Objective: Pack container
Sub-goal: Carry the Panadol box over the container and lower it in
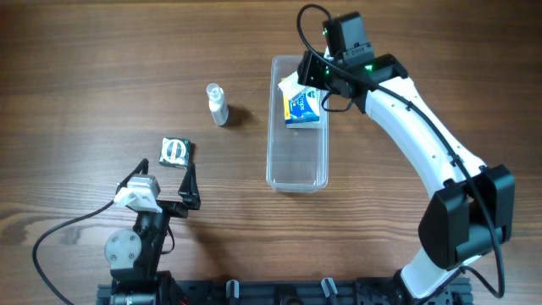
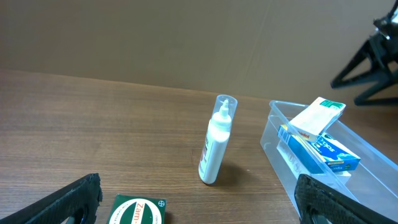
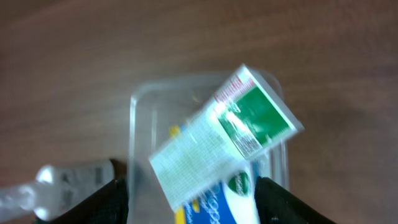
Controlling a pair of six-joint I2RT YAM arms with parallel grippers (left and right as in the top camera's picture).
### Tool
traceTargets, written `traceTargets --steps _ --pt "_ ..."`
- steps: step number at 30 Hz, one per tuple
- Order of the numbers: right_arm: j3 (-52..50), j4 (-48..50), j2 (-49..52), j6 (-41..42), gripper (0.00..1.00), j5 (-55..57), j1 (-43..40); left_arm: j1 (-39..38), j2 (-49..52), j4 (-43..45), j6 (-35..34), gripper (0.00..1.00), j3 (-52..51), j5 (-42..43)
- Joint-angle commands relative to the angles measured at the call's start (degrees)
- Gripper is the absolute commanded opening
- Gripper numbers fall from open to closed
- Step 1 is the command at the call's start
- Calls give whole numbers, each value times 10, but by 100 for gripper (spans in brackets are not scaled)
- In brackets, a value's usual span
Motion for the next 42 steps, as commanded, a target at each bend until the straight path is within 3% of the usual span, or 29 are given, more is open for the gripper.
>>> traceTargets --steps 1,8,10,13,21,24,36,42 --pt "7 49 8 19 67 3 1 5 0 -2 4 100 -3 -3" --pt "7 89 28 73 66 105 -4 5 0 -2 4 100 -3 -3" --pt "7 99 53 92 42 105 -15 5 0 -2 4 100 -3 -3" --pt "7 119 70 103 28 100 -23 5 0 -2 4 100 -3 -3" --pt "7 143 77 109 20 136 -26 5 0 -2 4 100 -3 -3" --pt "7 132 86 124 7 152 -26 5 0 -2 4 100 -3 -3" --pt "7 116 98 87 8 52 -26 5 0 -2 4 100 -3 -3" --pt "7 70 56 72 8 45 -26 5 0 -2 4 100 -3 -3"
